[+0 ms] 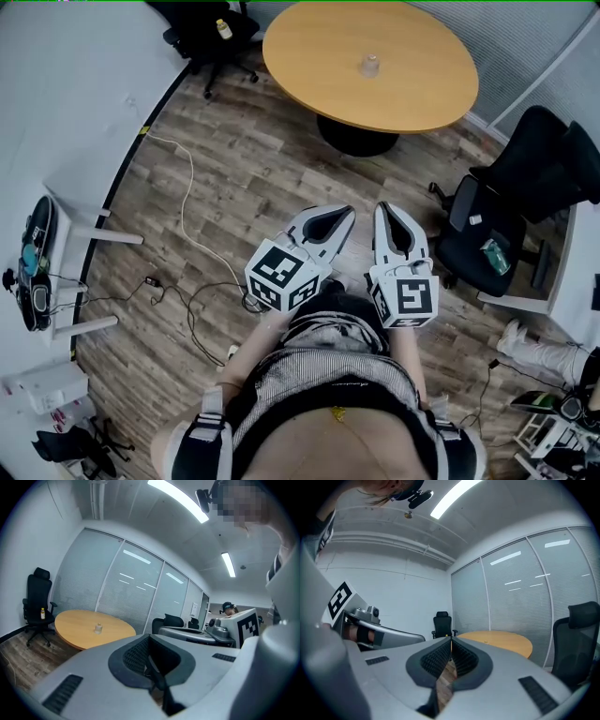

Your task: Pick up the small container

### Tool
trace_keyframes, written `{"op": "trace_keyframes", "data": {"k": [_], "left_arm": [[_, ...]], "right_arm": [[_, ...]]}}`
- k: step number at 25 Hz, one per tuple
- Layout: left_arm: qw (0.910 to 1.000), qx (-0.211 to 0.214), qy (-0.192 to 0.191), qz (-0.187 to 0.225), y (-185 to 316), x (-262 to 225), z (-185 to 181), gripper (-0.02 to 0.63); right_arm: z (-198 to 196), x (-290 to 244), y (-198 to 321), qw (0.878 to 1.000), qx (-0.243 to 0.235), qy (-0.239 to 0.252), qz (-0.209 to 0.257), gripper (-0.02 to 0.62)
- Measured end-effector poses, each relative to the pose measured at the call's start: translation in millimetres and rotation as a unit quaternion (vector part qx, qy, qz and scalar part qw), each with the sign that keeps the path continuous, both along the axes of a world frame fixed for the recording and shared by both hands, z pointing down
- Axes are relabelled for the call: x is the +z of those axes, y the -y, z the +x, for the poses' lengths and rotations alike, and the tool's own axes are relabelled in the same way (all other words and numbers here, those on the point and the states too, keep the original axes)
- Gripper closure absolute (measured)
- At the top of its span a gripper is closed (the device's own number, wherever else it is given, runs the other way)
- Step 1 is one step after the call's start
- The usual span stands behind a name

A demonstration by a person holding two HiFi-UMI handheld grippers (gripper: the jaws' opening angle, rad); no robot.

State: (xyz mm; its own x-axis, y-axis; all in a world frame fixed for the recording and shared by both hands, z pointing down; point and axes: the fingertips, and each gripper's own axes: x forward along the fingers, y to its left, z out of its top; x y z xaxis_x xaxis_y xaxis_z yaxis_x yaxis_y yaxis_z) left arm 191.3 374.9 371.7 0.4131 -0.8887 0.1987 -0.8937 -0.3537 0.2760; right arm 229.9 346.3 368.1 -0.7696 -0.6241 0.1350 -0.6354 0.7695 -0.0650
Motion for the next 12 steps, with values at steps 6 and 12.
{"op": "trace_keyframes", "data": {"k": [6, 12], "left_arm": [[0.9999, 0.016, -0.002, 0.000, 15.4, -0.7, -3.2, 0.601], [0.9993, 0.037, -0.004, 0.003, 35.2, -3.2, -15.0, 0.601]], "right_arm": [[-3.2, -1.0, 17.9, 1.000, 0.022, -0.004, 0.007, 0.575], [-27.2, -0.3, 31.2, 1.000, 0.006, -0.001, -0.002, 0.574]]}}
